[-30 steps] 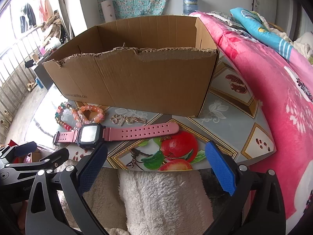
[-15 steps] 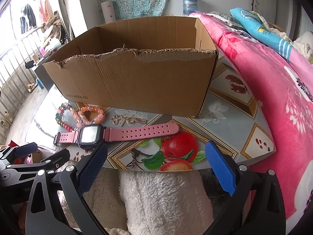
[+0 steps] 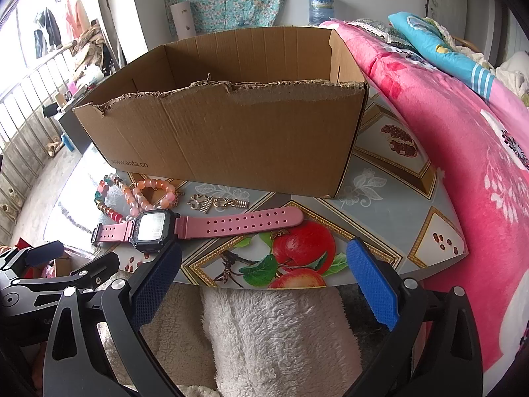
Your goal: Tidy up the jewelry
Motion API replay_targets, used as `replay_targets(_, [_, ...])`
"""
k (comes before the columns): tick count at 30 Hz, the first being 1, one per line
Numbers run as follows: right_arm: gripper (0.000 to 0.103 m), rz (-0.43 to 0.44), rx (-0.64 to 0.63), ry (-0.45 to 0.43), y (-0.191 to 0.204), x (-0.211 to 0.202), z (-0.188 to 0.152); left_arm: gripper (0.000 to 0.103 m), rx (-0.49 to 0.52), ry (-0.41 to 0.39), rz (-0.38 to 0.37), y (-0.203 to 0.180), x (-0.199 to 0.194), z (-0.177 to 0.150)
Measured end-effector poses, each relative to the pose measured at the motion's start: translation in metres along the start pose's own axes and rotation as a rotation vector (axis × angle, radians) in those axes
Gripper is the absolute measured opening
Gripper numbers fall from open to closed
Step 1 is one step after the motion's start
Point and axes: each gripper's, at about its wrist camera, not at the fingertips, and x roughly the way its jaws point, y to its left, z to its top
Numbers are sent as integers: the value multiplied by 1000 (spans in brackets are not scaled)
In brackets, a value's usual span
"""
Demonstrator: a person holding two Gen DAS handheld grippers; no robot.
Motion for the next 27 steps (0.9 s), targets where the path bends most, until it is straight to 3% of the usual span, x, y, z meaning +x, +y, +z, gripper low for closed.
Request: replay_targets(27, [98,1,1,-4,-1,0,0,94,8,-7,22,1,1,-2])
